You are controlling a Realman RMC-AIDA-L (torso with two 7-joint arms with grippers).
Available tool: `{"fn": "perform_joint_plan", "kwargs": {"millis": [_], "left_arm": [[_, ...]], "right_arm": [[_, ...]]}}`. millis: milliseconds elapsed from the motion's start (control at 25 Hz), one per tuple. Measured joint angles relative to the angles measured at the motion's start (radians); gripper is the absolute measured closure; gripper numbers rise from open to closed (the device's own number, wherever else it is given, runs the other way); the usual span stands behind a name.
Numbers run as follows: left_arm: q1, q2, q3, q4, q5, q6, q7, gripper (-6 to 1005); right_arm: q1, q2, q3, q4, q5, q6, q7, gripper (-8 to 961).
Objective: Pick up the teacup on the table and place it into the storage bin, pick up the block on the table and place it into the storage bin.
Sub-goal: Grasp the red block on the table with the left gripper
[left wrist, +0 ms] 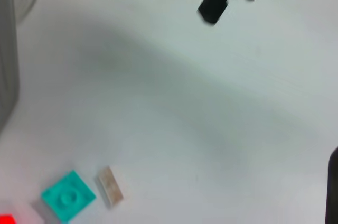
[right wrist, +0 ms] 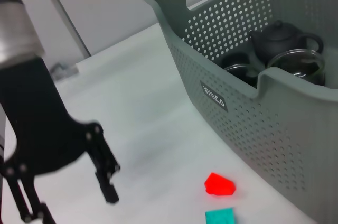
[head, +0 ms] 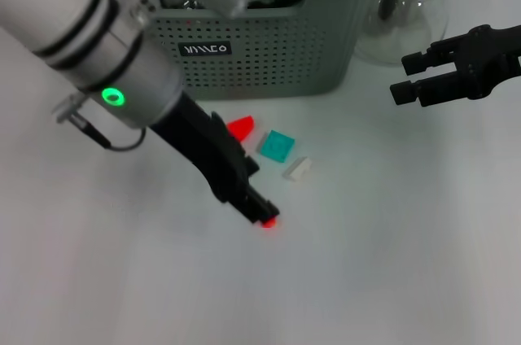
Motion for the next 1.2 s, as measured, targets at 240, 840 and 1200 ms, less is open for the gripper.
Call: {"fn": "perform_joint_plan", "kwargs": {"millis": [240, 840, 1200], "left_arm": [[-0.007, -0.002, 0.152, -0.092, 0.039, -0.122, 0.042, 283], [-0.031, -0.006, 0.409, -0.181, 0.124, -0.358, 0.066, 285], [-0.051, -0.007, 0.477, -0.215, 0.124, -0.397, 0.008, 343]], "right_arm": [[-0.001, 0.001, 0.0, 0.0, 0.001, 0.001, 0.0, 267], [-0.009, 0.004, 0.0, 0.007, 0.004, 0.02, -0.007, 267], [-0.011, 0.003, 0.003, 0.011, 0.005, 0.021, -0.008, 267]]}}
